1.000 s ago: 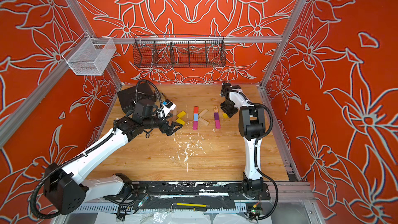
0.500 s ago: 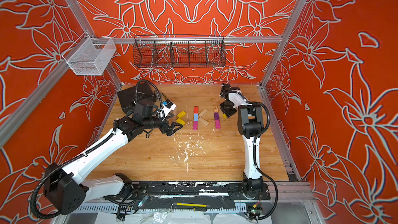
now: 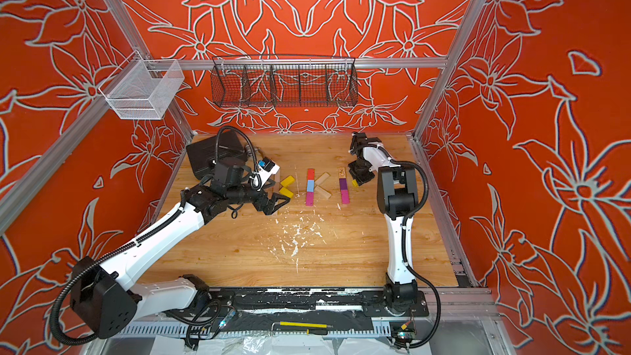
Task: Assemble the letter k with building blocks
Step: Assemble the building block at the center of the board.
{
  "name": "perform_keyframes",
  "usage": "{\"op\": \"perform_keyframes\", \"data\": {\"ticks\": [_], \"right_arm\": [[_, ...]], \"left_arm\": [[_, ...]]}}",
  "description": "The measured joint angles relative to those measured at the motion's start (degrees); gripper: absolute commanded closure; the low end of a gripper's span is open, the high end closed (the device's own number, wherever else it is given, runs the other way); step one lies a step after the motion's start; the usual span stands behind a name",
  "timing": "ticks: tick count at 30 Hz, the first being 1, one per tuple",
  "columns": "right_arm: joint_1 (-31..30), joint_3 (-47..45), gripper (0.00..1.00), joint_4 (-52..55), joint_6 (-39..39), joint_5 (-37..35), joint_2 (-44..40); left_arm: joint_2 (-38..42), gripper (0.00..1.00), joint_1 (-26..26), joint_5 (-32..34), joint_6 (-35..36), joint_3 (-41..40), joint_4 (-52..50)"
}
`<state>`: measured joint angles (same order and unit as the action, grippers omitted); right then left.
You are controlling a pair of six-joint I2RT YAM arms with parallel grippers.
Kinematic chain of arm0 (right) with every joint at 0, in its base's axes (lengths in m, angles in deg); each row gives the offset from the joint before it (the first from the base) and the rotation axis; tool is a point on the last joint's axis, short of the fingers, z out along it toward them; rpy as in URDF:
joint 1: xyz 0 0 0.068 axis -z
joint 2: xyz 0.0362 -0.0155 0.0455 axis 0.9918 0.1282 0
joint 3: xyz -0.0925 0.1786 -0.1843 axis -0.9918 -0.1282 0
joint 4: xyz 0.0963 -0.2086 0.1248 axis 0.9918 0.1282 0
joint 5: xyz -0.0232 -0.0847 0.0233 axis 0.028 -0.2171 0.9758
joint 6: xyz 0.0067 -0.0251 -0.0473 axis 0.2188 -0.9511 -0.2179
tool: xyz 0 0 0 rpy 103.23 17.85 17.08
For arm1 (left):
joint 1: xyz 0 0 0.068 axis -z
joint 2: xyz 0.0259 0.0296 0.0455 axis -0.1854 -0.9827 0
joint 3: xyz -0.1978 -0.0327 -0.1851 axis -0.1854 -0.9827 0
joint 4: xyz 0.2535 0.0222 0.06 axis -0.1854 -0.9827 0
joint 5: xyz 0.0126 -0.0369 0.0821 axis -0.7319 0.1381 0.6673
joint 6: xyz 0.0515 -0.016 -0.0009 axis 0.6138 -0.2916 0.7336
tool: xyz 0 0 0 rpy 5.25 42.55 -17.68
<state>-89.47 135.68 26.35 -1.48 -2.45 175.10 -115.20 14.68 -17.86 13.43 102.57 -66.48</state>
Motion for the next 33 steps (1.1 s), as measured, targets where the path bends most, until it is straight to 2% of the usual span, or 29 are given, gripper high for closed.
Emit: {"op": "perform_keyframes", "data": {"ticks": [33], "right_arm": [[-0.7,2.4,0.65,-1.6,-0.5,3.6,1.4]], "left_arm": [[-0.3,0.03,-0.7,-0.4,-0.6,0.0,0.0]]}}
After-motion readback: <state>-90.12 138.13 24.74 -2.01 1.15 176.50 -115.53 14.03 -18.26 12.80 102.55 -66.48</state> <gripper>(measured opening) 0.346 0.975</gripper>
